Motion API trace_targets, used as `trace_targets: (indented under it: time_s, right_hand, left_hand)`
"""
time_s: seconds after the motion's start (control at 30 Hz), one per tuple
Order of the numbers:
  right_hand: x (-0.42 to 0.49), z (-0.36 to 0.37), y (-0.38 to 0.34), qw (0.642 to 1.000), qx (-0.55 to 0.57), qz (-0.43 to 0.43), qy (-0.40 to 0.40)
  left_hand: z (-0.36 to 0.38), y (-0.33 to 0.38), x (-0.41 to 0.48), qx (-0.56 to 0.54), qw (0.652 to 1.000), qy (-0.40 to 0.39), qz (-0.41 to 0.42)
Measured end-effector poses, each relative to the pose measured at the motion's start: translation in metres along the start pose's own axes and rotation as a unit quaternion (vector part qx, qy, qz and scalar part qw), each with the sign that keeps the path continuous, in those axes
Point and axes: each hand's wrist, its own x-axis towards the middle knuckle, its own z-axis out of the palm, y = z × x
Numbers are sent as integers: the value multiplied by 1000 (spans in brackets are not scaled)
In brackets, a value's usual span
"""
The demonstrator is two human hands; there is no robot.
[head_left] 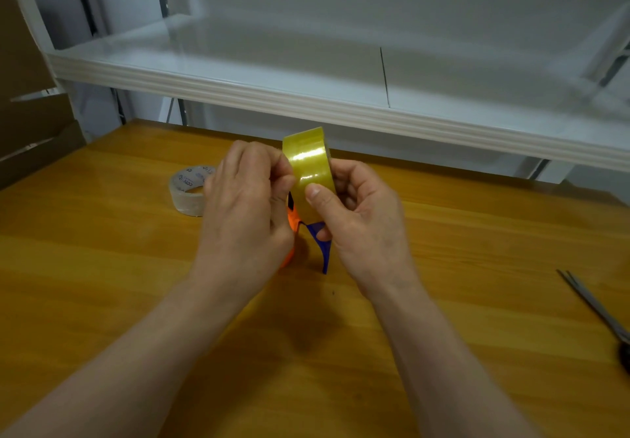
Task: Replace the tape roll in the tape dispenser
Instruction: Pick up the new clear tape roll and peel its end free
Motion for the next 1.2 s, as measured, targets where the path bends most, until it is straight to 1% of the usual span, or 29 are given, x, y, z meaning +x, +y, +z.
trace_targets:
  time_s: [0.13,0.27,0.47,0.6,0.8,0.87,0.97,1.03,1.2]
  right_hand:
    - [0,0,2,1000,-7,3,-3]
    - [0,2,4,1000,-16,8,0]
    - [1,2,5,1000,-20,6,5]
    - [0,2,3,1000,-24,0,-6]
    - [0,1,2,999,-36,2,-12]
    - [0,2,1,1000,-17,8,-6]
    - [0,1,-3,999,32,23,-11]
    - [-1,0,-5,998,59,32,-20]
    - [-1,0,-8,994,94,45,-20]
  left_hand:
    - [2,0,1,8,1000,-13,15]
    - [3,-1,1,21,1000,-4,19]
    - [0,1,0,-106,994,16,-8]
    - [-3,3,1,-112,993,2,-21]
    - [-1,2,0,-101,995,15,-21]
    - [0,0,-1,-88,996,29,-2]
    - [1,-2,-1,-19,994,86,56]
    - [1,-3,0,6,988,120,99]
    - [2,-5,1,1,974,165,156]
